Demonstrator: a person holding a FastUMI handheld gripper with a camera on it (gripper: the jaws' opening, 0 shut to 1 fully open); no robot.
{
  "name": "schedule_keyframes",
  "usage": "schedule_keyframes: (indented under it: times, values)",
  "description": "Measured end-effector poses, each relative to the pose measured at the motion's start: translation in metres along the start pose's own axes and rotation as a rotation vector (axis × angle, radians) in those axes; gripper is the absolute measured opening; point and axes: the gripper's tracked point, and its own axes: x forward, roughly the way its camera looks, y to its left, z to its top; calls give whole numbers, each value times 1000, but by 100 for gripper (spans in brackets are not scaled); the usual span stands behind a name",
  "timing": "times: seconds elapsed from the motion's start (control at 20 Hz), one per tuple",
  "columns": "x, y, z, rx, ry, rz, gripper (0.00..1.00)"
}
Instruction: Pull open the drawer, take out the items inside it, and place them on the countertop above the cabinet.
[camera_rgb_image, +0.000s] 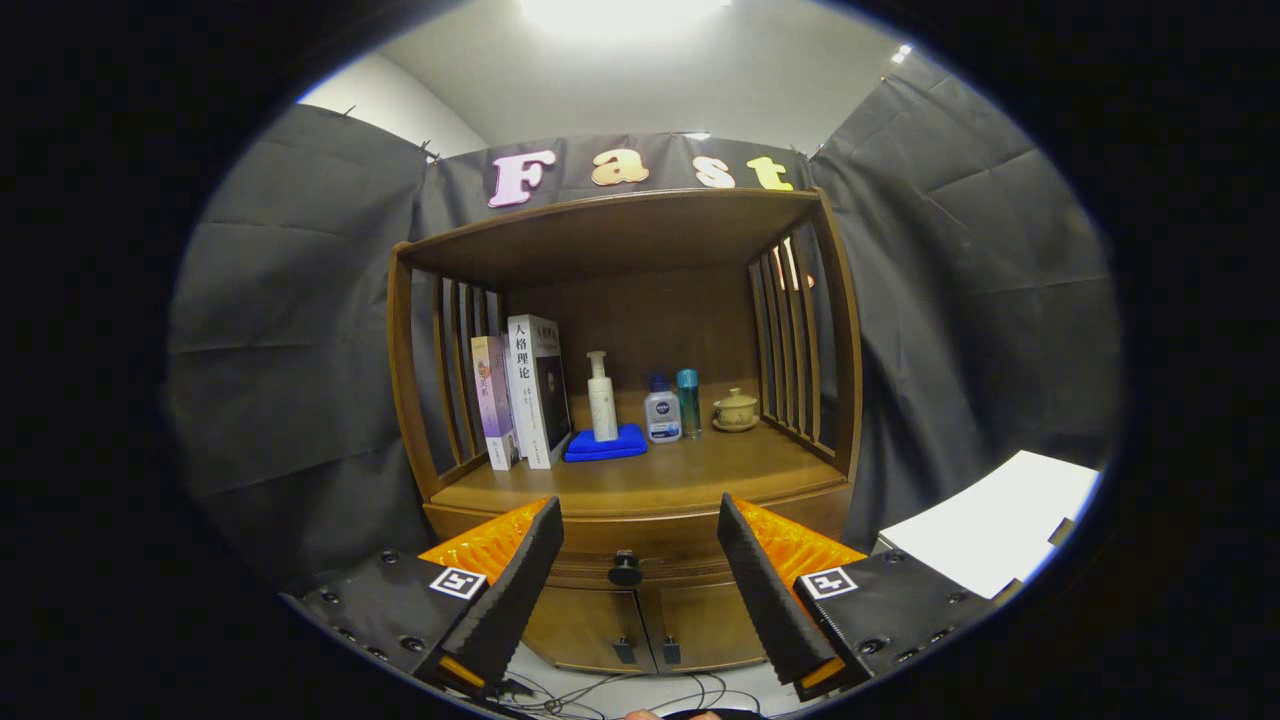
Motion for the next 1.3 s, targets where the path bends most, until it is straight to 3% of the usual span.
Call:
schedule_keyframes:
  times: [0.55,1.3]
  values:
    - [15,5,-12,-5,15,8,98]
    - [71,34,-80,-3,122,66,98]
